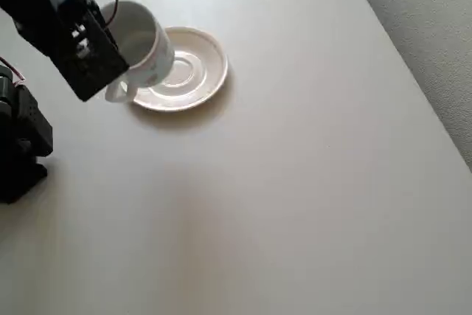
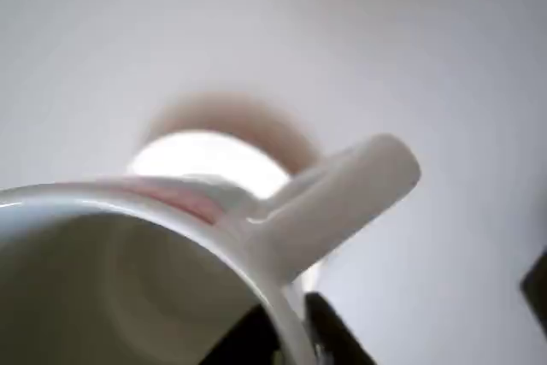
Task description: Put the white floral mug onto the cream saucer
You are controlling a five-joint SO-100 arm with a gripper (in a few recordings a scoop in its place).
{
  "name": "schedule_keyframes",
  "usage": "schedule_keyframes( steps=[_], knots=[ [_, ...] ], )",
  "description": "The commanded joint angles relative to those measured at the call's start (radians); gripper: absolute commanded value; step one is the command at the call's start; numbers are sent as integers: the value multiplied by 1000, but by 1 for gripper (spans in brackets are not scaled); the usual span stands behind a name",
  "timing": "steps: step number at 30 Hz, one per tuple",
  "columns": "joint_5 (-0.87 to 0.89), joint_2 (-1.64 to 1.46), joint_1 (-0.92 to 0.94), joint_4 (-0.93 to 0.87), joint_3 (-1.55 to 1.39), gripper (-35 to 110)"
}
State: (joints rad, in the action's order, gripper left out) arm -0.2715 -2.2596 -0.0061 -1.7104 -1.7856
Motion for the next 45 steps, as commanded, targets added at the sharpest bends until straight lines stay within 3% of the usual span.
schedule_keyframes(
  steps=[1,6,20,31,45],
  knots=[
    [92,52,-236,94,74,-2],
    [114,121,-311,221,-11,-2],
    [78,216,-276,462,-239,-2],
    [-8,235,-179,479,-221,-2],
    [0,247,-206,499,-229,-1]
  ],
)
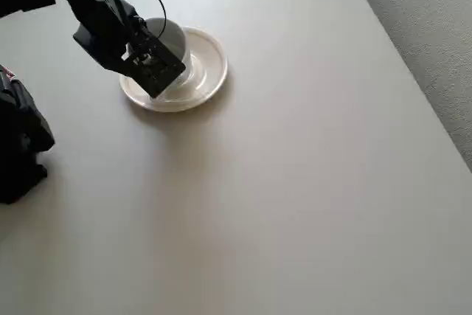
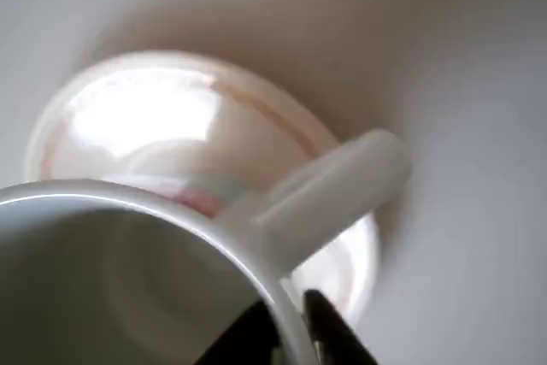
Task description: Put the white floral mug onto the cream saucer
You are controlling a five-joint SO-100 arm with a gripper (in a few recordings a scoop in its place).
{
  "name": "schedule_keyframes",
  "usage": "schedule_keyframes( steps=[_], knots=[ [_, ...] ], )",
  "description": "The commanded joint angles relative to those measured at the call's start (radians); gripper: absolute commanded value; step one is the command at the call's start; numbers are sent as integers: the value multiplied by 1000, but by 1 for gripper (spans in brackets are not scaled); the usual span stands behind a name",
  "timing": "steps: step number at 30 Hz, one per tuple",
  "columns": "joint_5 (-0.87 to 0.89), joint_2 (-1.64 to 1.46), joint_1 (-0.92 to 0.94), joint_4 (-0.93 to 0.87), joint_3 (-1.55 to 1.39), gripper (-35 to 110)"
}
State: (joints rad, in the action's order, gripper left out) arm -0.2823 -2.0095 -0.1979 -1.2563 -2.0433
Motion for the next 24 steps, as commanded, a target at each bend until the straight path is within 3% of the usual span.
schedule_keyframes(
  steps=[1,14,17,24],
  knots=[
    [15,2,-21,48,29,1],
    [77,103,-92,104,37,18],
    [91,104,-98,109,37,28],
    [107,101,-106,121,38,28]
  ],
)
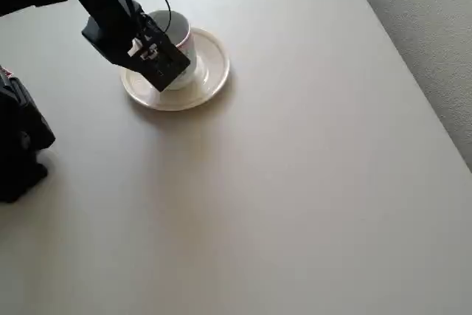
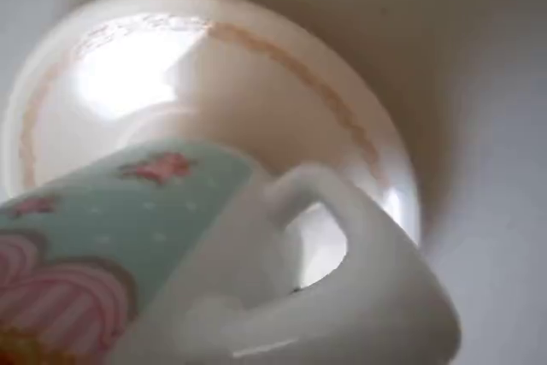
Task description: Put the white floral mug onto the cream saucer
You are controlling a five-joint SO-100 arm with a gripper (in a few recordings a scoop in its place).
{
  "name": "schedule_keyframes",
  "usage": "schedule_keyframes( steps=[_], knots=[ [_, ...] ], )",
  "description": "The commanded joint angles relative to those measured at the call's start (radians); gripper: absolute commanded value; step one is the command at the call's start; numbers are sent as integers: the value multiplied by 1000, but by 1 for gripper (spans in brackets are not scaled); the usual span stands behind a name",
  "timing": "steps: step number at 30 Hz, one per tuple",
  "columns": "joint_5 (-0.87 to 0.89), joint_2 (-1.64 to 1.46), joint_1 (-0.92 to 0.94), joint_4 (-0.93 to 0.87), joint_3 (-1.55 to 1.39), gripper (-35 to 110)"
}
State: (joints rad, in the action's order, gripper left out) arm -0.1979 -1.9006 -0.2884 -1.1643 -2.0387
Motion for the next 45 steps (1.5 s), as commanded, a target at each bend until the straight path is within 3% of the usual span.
schedule_keyframes(
  steps=[1,32,45],
  knots=[
    [28,-11,-15,31,34,28],
    [173,-48,0,60,41,28],
    [92,-133,34,-353,417,28]
  ],
)
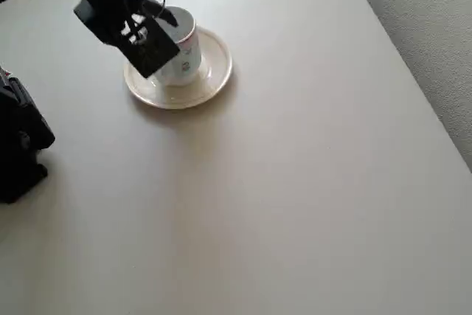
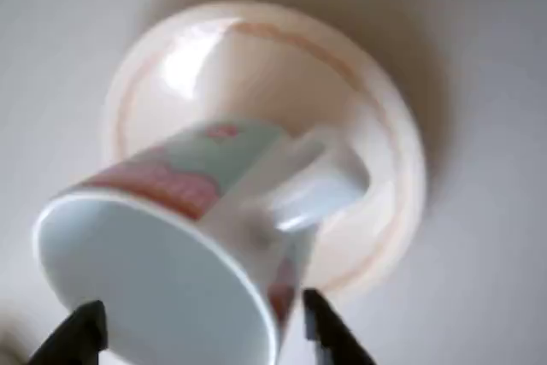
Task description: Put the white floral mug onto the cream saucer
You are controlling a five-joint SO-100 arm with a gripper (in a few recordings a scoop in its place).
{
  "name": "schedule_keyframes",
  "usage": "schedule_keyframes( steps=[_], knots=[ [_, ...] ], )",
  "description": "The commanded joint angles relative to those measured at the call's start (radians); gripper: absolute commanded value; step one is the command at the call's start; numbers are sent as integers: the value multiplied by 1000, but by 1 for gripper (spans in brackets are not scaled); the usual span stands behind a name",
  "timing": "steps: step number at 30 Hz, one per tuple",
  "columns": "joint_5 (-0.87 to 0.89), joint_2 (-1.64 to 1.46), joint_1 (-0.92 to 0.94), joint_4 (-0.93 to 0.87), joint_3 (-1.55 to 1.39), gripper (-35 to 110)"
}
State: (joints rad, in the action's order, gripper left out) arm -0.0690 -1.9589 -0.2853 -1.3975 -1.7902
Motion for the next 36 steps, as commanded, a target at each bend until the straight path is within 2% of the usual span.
schedule_keyframes(
  steps=[1,6,10,15,19,27,31,34,36],
  knots=[
    [-51,-87,43,-149,192,28],
    [-127,-186,161,-235,218,28],
    [-186,-249,324,-232,158,27],
    [-198,-370,469,-94,-95,17],
    [-198,-520,515,58,-414,-2],
    [-196,-788,534,250,-914,-2],
    [-198,-1035,532,222,-1103,-2],
    [-198,-1321,548,84,-1163,-1],
    [-196,-1335,552,77,-1166,-1]
  ],
)
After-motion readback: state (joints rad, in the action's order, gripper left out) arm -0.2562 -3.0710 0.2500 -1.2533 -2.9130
